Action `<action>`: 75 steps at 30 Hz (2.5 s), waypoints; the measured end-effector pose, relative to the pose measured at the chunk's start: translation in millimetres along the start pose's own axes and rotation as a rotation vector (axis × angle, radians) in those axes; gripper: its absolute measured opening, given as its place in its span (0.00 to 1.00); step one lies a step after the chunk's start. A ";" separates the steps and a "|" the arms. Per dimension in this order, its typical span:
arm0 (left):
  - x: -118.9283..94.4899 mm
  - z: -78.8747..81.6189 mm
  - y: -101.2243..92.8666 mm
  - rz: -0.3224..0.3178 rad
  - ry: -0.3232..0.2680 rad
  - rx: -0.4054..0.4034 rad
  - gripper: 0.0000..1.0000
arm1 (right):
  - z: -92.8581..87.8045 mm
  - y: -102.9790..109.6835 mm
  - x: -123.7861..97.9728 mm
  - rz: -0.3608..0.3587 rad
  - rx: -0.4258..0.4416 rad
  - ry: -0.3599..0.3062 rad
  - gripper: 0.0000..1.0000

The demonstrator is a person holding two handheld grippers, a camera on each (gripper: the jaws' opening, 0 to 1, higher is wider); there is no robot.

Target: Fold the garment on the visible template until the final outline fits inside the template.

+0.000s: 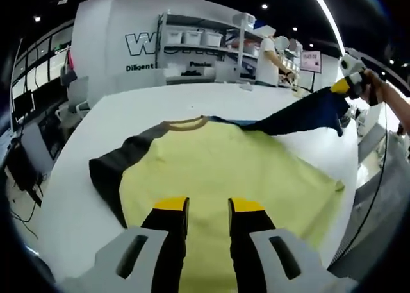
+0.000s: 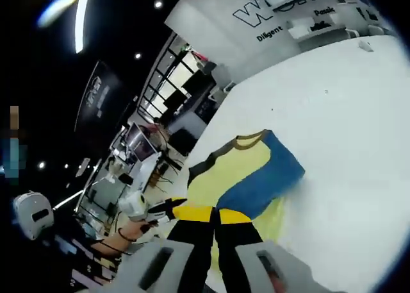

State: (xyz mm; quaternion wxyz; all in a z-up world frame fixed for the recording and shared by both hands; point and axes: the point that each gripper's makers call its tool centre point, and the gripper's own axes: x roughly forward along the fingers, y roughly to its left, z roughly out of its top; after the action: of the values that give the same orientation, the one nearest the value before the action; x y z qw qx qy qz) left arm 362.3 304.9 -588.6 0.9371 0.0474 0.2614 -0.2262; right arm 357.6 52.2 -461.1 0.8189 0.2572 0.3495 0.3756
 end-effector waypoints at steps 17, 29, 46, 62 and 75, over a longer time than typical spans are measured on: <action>1.0 1.4 -10.6 -0.035 0.004 0.072 0.26 | 49.9 78.9 63.5 0.263 -0.040 0.034 0.00; 0.9 3.1 -9.2 -0.042 -0.001 0.037 0.30 | 58.7 126.6 144.1 0.372 -0.043 0.116 0.00; -0.7 18.5 4.5 0.025 -0.058 0.042 0.29 | 39.3 114.2 221.9 0.290 -0.035 0.250 0.00; -5.7 61.6 13.6 0.134 -0.231 0.111 0.29 | -8.6 99.4 265.3 0.192 0.140 0.241 0.00; 0.9 66.1 9.3 0.154 -0.244 0.040 0.22 | -28.5 104.1 284.3 0.124 0.173 0.186 0.00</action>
State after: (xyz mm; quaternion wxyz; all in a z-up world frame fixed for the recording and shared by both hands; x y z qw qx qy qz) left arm 398.1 299.2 -532.5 0.9754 0.0580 0.1365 -0.1630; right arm 425.1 343.7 -515.5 0.7330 0.3122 0.4382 0.4163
